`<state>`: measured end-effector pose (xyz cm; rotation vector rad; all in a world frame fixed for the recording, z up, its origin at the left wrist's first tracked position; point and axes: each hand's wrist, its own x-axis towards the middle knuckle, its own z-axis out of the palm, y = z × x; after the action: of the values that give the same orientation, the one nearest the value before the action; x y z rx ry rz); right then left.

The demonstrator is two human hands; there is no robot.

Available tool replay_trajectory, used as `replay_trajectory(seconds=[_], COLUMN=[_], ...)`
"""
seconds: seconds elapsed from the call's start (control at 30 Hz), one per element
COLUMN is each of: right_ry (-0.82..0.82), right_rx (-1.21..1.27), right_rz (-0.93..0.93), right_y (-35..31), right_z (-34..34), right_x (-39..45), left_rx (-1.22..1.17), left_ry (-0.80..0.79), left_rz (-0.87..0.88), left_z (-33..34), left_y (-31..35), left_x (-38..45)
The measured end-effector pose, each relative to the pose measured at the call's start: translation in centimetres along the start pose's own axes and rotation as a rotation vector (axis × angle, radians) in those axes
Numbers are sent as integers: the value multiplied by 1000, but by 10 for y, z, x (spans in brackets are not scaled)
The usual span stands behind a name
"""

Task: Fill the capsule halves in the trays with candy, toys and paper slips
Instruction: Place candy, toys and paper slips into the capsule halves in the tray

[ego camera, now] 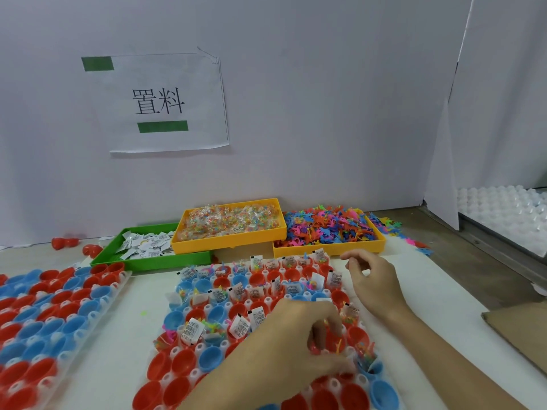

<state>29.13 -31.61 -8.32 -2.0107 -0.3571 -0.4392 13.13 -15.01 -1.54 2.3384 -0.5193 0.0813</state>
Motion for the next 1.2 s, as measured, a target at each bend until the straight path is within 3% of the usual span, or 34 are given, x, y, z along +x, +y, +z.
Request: replay_trajectory(seconds=[0.1,0.17,0.3,0.4,0.53,0.67,0.9,1.1,1.2], right_ry=[0,-1,-4,-19,-23,5,72,-206,-238], right_rx=[5,-1,-2,-21,-48,-93,-234,-464,-472], right_rz=[0,1,-17,-37,-55,-88,-151,-33,28], right_y=[0,0,1,0,0,0,-17,-32,-36], right_z=[-1,0,1,2,3,4,6,21,24], right_x=[0,0,0,0,0,0,39,87,97], left_rx=[-6,0,37,19,-214,-537,-537,-513,-506], left_ry=[144,327,729,938,960,991,1080,1074,1066], left_rz=[14,-7,-245,-426,-608,-602,-546,-531,-536], left_z=[-22,-44,-87,-101,-97,-86,-79,-80,-80], left_y=[-9,-25,-80,-123,-157,-160,-157,-161,-164], left_x=[-7,-12,-29,-45,-53,-57,-55,-54,-54])
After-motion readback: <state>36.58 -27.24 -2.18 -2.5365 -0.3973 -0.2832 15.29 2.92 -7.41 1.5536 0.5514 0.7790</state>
